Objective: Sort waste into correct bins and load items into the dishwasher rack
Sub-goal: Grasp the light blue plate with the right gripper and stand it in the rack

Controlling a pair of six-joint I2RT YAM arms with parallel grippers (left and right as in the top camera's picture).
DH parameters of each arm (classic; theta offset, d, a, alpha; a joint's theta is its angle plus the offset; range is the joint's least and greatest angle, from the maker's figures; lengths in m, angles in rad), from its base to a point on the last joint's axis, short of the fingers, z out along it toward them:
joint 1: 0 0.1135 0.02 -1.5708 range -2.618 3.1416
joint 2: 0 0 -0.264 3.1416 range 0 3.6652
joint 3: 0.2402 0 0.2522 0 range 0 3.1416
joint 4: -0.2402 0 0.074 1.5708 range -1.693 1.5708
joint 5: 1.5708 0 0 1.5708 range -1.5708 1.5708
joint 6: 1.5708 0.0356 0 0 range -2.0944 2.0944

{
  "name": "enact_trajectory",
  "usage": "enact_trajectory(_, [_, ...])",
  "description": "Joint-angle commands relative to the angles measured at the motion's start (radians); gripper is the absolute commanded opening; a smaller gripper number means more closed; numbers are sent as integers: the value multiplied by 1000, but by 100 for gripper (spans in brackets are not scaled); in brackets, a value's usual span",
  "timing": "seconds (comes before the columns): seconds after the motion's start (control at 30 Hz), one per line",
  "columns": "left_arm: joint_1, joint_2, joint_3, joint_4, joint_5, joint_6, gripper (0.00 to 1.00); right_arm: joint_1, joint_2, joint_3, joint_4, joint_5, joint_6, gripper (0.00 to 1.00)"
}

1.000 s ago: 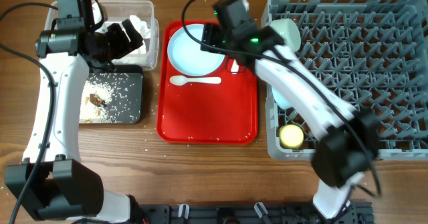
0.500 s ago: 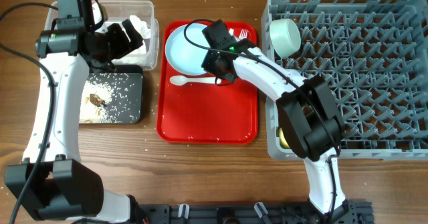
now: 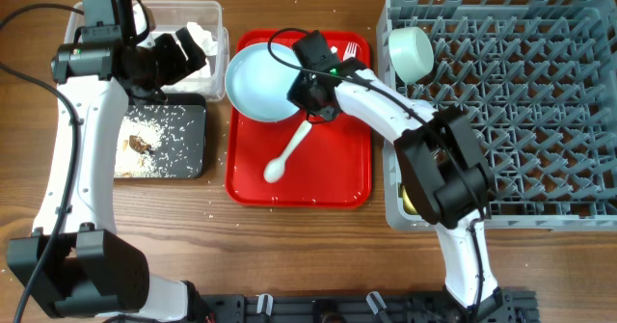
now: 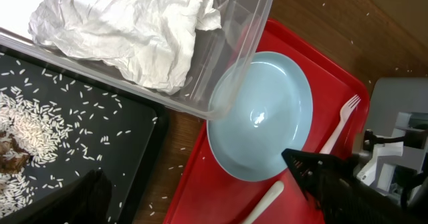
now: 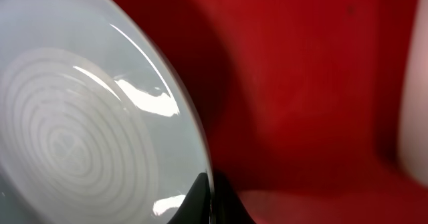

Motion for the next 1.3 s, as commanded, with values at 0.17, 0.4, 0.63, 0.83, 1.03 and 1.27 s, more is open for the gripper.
enact_trajectory(0.17, [3,1,8,2,-3,2,100,-240,-698,2,-163,464,-591,4])
enact_trajectory(0.4, [3,1,8,2,-2,2,100,-340,-745,-37,-244,1267,-946,4])
enact_trajectory(0.63, [3,1,8,2,-3,2,100,-339,-442,-37,-188,1252,-1155,4])
enact_trajectory(0.83, [3,1,8,2,-2,2,100,-339,-318,-37,-177,977,-1158,36])
enact_trajectory(1.03, [3,1,8,2,-2,2,100,-339,-468,47,-219,824,-1078,100])
enact_trajectory(1.27, [3,1,8,2,-2,2,100,-304,-708,30,-208,-399,-713,88])
